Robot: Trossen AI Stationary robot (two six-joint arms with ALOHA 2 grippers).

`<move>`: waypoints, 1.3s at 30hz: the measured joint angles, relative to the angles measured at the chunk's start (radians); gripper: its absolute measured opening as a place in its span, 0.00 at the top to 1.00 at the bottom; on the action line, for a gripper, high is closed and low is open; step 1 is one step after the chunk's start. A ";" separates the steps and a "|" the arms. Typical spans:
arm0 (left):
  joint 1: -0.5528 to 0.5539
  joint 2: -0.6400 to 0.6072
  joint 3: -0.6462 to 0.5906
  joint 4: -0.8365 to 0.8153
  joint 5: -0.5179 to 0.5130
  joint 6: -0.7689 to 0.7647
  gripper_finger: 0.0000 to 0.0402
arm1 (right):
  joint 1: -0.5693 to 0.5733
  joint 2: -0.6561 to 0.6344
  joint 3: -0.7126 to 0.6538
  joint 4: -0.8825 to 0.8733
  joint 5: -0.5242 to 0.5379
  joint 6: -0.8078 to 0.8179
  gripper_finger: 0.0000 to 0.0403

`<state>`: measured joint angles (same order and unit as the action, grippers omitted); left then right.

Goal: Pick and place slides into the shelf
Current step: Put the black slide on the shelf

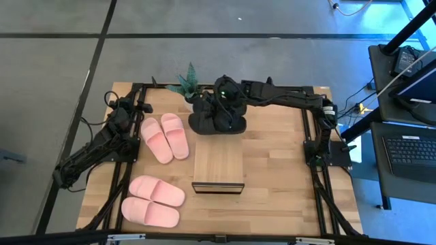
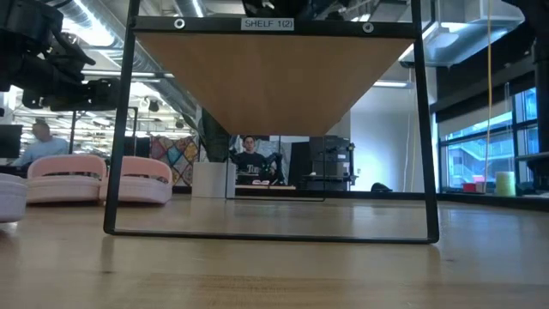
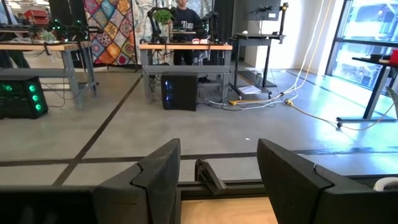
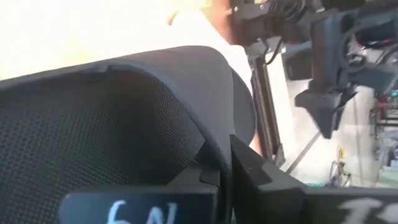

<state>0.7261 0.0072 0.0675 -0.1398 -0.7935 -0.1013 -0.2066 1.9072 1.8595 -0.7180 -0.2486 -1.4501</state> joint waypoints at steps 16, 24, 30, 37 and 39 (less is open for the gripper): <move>0.000 0.000 0.000 -0.001 -0.001 0.006 0.49 | 0.056 -0.011 -0.202 0.210 0.170 -0.020 0.97; 0.000 0.000 0.000 -0.001 -0.001 0.007 0.49 | 0.060 -0.022 -0.207 0.216 0.180 -0.044 0.97; 0.000 0.000 0.000 -0.001 -0.001 0.007 0.49 | 0.052 -0.053 -0.207 0.187 0.201 -0.046 0.97; 0.000 0.000 0.000 -0.001 -0.002 0.006 0.49 | 0.052 -0.061 -0.214 0.182 0.199 -0.038 0.97; 0.000 0.000 0.000 -0.001 -0.002 0.006 0.49 | 0.050 -0.061 -0.224 0.189 0.198 -0.025 0.97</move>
<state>0.7261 0.0073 0.0676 -0.1406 -0.7952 -0.0951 -0.1565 1.8465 1.6354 -0.5292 -0.0502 -1.4751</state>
